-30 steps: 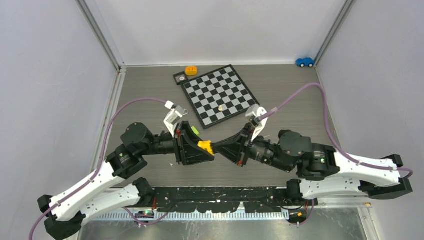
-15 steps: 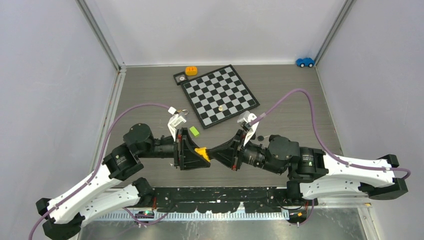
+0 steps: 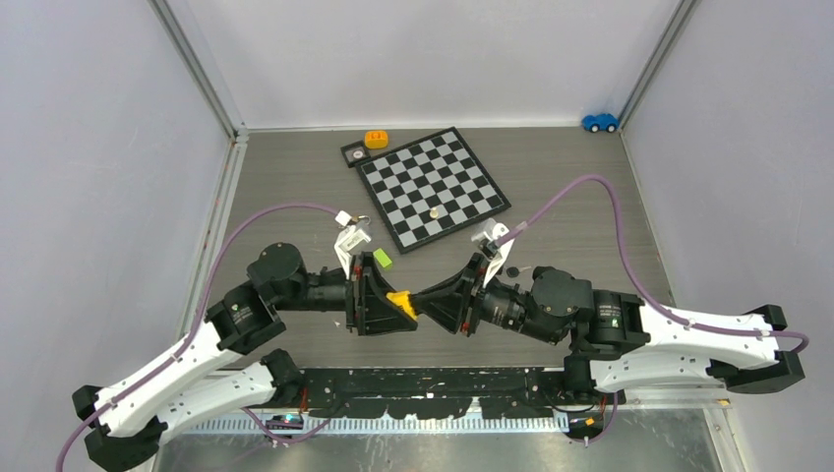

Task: Lock with the key
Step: Lock the lock.

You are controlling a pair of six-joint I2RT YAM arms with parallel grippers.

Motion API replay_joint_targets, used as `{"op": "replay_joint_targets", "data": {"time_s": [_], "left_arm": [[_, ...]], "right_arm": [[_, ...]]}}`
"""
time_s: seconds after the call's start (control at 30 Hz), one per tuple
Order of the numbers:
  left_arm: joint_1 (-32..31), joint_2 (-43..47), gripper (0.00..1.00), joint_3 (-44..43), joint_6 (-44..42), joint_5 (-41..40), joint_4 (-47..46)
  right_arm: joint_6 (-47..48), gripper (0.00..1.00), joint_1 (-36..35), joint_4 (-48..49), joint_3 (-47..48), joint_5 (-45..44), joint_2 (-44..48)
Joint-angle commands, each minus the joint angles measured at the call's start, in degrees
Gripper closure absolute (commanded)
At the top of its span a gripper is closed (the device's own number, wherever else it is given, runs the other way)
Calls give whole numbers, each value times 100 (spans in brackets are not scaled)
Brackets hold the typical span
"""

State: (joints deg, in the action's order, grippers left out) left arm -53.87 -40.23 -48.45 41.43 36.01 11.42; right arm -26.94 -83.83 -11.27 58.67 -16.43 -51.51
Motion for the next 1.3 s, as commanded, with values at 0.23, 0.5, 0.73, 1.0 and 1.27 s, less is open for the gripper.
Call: {"op": "replay_joint_targets", "data": {"time_s": [0.23, 0.5, 0.73, 1.0, 1.27], "left_arm": [[-211, -143, 100, -245, -53, 64, -1758], [-212, -160, 100, -197, -124, 6, -1631], [-212, -173, 100, -157, -191, -92, -1566], [-211, -235, 100, -132, -94, 12, -1686], [-212, -258, 100, -109, -31, 122, -1838]], "right_arm": [[-108, 39, -45, -771, 109, -221, 345], [-22, 38, -48, -765, 322, 87, 832], [-61, 44, -45, -433, 147, 375, 1127], [-9, 49, -50, -135, 135, 244, 827], [5, 50, -50, -224, 197, 204, 546]]}}
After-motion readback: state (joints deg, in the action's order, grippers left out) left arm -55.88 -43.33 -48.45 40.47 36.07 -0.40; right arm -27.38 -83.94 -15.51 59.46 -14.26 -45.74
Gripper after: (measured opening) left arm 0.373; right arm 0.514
